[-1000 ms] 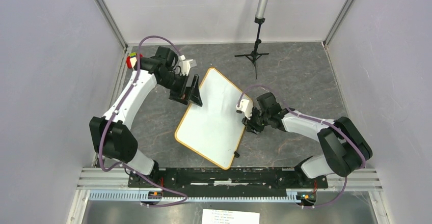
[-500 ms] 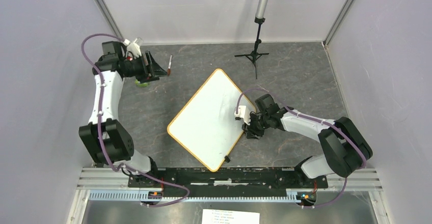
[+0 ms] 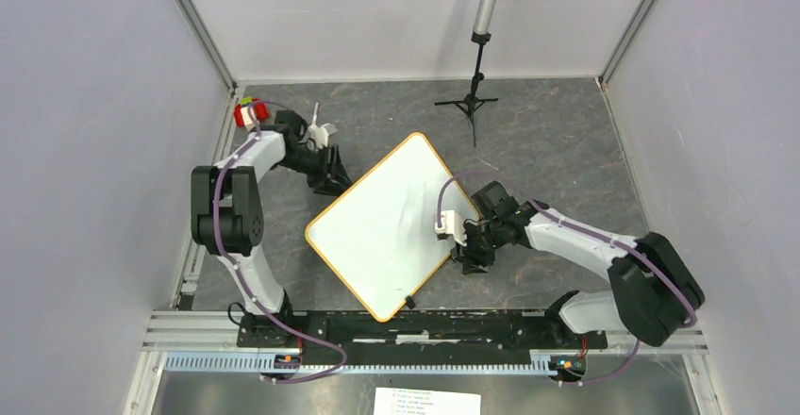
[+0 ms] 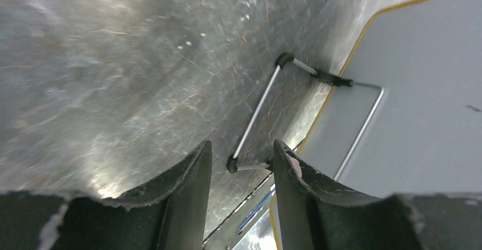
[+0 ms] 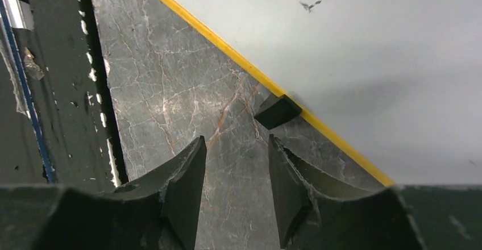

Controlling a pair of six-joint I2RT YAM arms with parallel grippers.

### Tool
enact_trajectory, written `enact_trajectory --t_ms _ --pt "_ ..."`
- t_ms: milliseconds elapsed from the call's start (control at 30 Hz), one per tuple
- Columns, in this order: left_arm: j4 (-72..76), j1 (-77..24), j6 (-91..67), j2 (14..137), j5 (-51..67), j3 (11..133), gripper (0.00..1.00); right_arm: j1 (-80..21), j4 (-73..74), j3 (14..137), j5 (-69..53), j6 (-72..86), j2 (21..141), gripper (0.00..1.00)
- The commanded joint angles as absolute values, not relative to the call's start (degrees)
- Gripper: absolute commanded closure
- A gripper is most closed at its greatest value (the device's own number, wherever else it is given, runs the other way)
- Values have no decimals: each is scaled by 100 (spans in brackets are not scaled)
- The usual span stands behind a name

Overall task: Write a sentence on the whiteboard
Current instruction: Move the whiteboard to the center of the board.

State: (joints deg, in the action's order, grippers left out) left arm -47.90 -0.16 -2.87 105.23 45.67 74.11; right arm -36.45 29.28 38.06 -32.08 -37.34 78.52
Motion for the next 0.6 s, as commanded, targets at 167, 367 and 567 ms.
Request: enact_trajectory --t_ms 167,367,567 --pt "-4772 -593 492 10631 4741 6677 48 -3350 2806 3585 -3312 -3416 6622 49" --pt "-4568 -765 355 10775 5064 6285 42 -3209 2267 3349 -2963 -3011 6401 45" --pt "-3955 -914 -163 10741 5094 5889 44 -3353 1761 3259 -2774 -2498 6754 41"
